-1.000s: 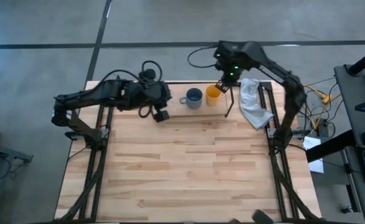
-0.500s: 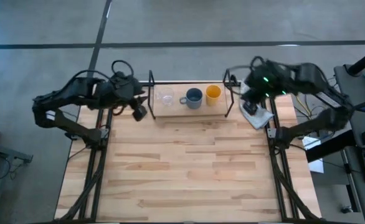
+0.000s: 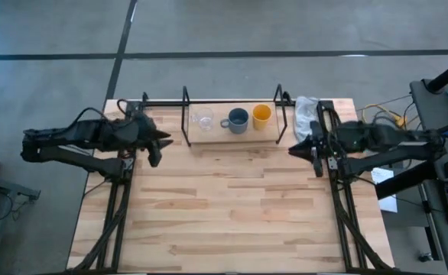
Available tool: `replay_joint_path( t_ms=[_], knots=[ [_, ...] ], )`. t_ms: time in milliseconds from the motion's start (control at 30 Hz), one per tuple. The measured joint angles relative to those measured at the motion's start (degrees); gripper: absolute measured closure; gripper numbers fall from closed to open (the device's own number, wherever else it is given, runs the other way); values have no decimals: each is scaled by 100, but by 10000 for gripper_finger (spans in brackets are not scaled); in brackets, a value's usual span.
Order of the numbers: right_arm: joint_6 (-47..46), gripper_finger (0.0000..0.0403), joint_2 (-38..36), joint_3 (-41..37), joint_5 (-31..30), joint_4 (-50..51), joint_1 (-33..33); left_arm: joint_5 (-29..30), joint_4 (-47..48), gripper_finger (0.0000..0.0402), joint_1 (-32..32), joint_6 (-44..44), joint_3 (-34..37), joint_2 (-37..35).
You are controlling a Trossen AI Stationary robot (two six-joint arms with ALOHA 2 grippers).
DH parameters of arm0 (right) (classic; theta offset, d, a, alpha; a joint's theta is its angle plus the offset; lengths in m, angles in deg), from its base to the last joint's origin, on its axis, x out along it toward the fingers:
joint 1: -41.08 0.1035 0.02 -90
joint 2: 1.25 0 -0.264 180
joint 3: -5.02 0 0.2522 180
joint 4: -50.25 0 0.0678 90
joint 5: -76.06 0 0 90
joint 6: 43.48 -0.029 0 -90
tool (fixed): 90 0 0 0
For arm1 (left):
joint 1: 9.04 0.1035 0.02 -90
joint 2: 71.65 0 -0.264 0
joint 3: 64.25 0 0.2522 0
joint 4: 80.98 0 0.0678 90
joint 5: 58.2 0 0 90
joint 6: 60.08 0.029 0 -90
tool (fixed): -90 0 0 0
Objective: Stack small to large cups/mugs on shelf
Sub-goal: Return to Home Position
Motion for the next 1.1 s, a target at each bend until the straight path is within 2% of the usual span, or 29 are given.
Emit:
replay_joint_path(
  t_ms=[200,300,433,600,900,1100],
  knots=[
    [107,349,-778,-1827,-4,-2218,14,-384,-1836,304,2,19,1661,-1039],
    [51,349,-1135,-2512,-9,-2831,10,-591,-2480,304,2,-37,2294,-1471],
    [-508,349,-1659,-3179,-18,-3201,10,-698,-3116,304,4,-137,2853,-2093],
    [-653,349,-2290,-3731,-17,-3578,10,-732,-3212,304,7,-122,3188,-2937],
    [-637,349,-3382,-4383,-63,-3569,10,-741,-3283,304,7,-20,3648,-4333],
    [-454,349,-4037,-4616,-164,-3583,10,-744,-3292,304,6,7,3814,-4457]
  ],
)
